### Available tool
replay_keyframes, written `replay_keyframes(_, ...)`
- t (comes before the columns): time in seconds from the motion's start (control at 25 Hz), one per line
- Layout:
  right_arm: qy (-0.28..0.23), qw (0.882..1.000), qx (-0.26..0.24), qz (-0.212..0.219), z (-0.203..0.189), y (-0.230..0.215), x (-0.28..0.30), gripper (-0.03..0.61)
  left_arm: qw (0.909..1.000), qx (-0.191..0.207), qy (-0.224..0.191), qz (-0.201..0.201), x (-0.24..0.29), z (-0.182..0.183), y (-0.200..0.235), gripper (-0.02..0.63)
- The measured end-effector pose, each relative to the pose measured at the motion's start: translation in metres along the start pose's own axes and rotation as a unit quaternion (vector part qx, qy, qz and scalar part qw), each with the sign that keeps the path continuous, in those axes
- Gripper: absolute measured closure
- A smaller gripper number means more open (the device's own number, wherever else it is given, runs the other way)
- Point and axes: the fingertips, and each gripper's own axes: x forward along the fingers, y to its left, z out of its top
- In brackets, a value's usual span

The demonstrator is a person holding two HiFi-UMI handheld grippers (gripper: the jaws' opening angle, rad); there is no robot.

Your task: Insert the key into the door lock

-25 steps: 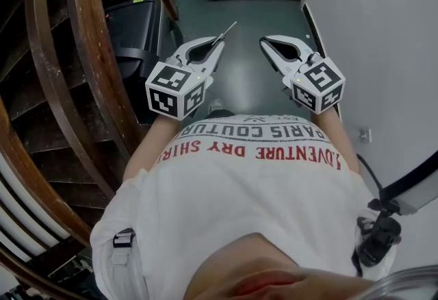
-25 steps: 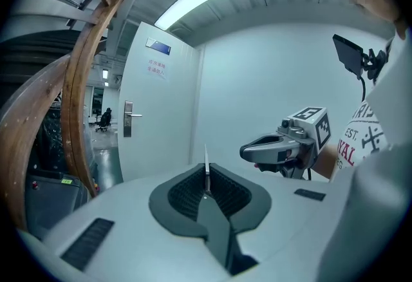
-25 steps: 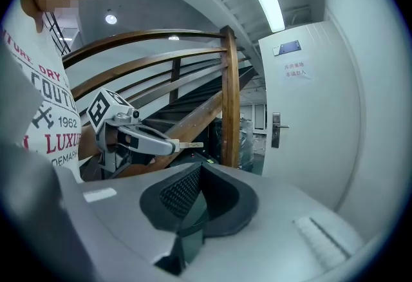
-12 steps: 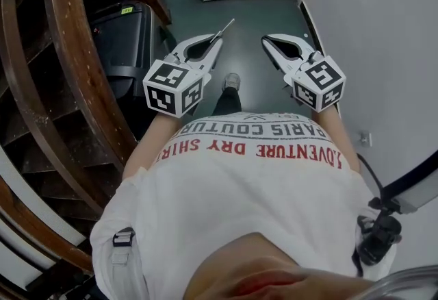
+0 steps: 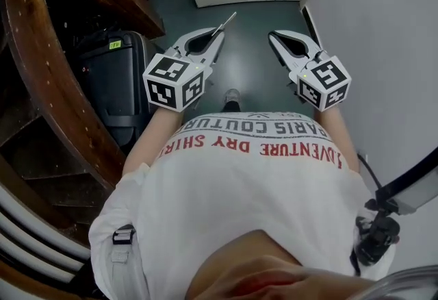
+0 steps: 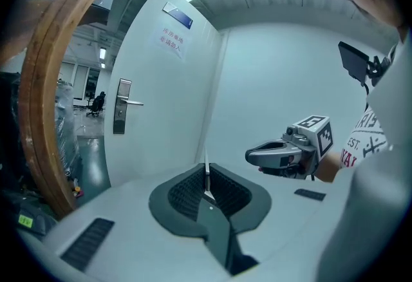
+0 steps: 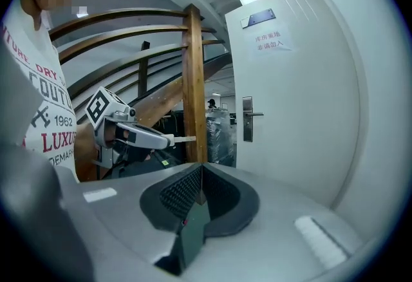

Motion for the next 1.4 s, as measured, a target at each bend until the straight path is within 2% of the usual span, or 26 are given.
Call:
replay_keyframes(0.28,-0.015,0.999,-0.026,-0.021,0.061,-0.089,0.075,0.575,0.9997,0.013,-0.014,-0.011,0.072,0.073,0.086,0.592)
replay_keyframes(0.52,-0.032,0.997,-0.066,-0.015,0.102,-0.120,0.112,0.575,0.9989,0.024,-0.039,-0.007,0.090,0.116,0.127,0.592)
replay_keyframes(0.68,-0.030,0.997,-0.071,-0.017,0.102,-0.137,0.129,0.575,0.9990,0.009,-0.044,0.007,0.098,0.116,0.150,0.592)
replay_keyframes(1.04,-0.026,0.997,-0.074,0.009,0.112,-0.198,0.188,0.575,0.9979,-0.021,-0.049,0.037,0.131,0.119,0.201,0.592)
replay_keyframes(1.24,-0.028,0.996,-0.078,0.039,0.127,-0.243,0.242,0.575,0.9954,-0.043,-0.056,0.064,0.164,0.133,0.249,0.592)
replay_keyframes(1.4,-0.010,0.995,-0.069,0.074,0.125,-0.281,0.296,0.575,0.9932,-0.068,-0.051,0.080,0.201,0.139,0.292,0.592)
